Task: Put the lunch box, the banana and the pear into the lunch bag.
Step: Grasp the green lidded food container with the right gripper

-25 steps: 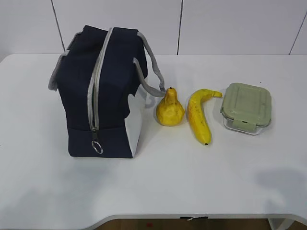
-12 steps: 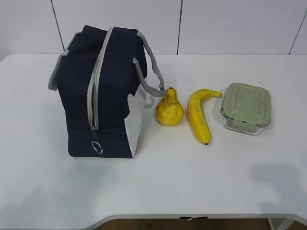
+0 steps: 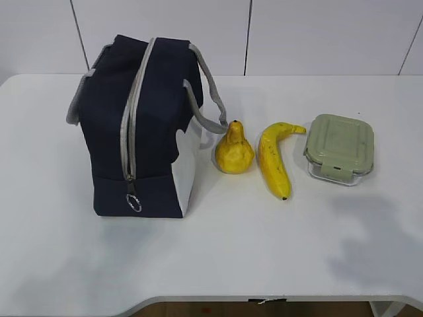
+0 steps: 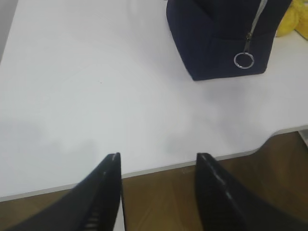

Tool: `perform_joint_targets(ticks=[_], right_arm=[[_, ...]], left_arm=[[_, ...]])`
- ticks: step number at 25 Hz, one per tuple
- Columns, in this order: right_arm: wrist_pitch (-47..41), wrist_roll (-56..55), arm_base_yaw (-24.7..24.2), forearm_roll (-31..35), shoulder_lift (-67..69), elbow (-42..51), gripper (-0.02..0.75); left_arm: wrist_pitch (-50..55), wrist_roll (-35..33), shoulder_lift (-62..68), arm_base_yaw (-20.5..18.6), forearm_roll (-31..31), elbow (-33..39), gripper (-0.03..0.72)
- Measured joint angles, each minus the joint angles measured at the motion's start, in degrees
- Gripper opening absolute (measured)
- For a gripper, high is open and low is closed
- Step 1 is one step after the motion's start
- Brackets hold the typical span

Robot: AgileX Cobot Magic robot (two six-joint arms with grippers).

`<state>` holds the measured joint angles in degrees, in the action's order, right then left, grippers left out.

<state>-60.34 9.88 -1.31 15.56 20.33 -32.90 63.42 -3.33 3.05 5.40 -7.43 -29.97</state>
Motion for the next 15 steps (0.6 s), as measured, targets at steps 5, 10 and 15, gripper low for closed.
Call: perform_joint_targets(ticks=[5,10,15], right_arm=[[6.78,0.0,0.0,0.0,7.27,-2.53,0.477],[16.56,0.0,0.0,1.11,17.32,-3.14,0.477],[23.5,0.0,0.0,5.72,28.12,-3.14,0.477]], left_arm=[[-0.69,0.0,3.58,0.19,-1.55,0.0,0.403],[-0.83,0.0,4.16,0.19,-1.78,0.0,0.403],[-0.83,0.0,4.16,0.19,-1.78,0.0,0.403]])
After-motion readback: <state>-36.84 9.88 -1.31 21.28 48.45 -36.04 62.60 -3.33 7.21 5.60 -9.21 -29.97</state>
